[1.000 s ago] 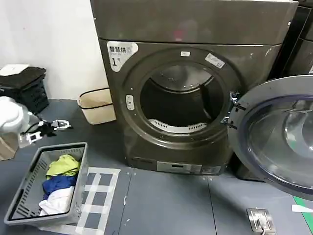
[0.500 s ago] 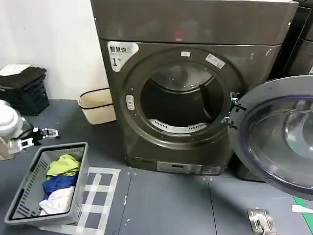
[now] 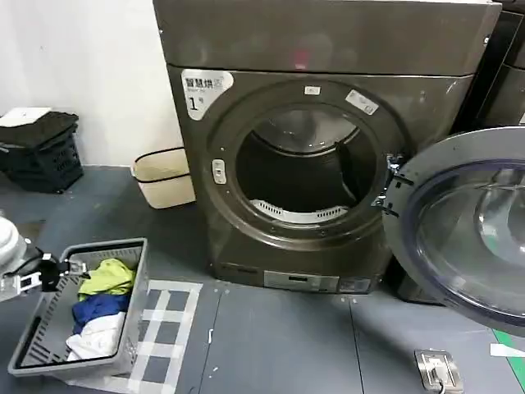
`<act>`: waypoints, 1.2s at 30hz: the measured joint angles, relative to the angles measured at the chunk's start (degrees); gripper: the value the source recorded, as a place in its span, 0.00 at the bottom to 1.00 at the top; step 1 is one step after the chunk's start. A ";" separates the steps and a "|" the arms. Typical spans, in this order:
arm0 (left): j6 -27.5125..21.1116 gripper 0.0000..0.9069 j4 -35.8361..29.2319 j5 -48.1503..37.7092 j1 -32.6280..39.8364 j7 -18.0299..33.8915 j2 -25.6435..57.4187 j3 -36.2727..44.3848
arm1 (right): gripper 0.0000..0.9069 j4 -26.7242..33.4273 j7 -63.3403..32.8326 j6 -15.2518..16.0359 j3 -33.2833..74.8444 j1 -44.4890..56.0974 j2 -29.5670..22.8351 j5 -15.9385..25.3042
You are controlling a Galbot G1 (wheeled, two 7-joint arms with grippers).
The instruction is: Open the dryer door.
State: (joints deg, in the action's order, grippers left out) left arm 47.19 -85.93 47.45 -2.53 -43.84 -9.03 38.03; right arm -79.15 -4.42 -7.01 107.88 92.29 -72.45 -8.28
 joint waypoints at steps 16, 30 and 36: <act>0.00 1.00 -1.45 -3.64 -0.56 0.01 1.68 3.88 | 1.00 0.64 0.66 -1.81 0.08 -0.20 -0.13 -2.18; 0.00 1.00 -1.47 -4.02 -0.97 0.06 1.69 4.42 | 1.00 0.82 0.40 -1.80 -0.34 -0.69 -0.20 -2.21; 0.00 1.00 -1.25 -3.98 -1.08 0.10 1.73 5.20 | 1.00 0.82 0.40 -2.05 -0.51 -0.68 -0.40 -2.07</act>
State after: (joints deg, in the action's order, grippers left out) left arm 47.19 -87.18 43.47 -3.61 -43.73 -7.30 43.23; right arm -78.33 -4.03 -9.07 107.36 91.61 -72.85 -10.34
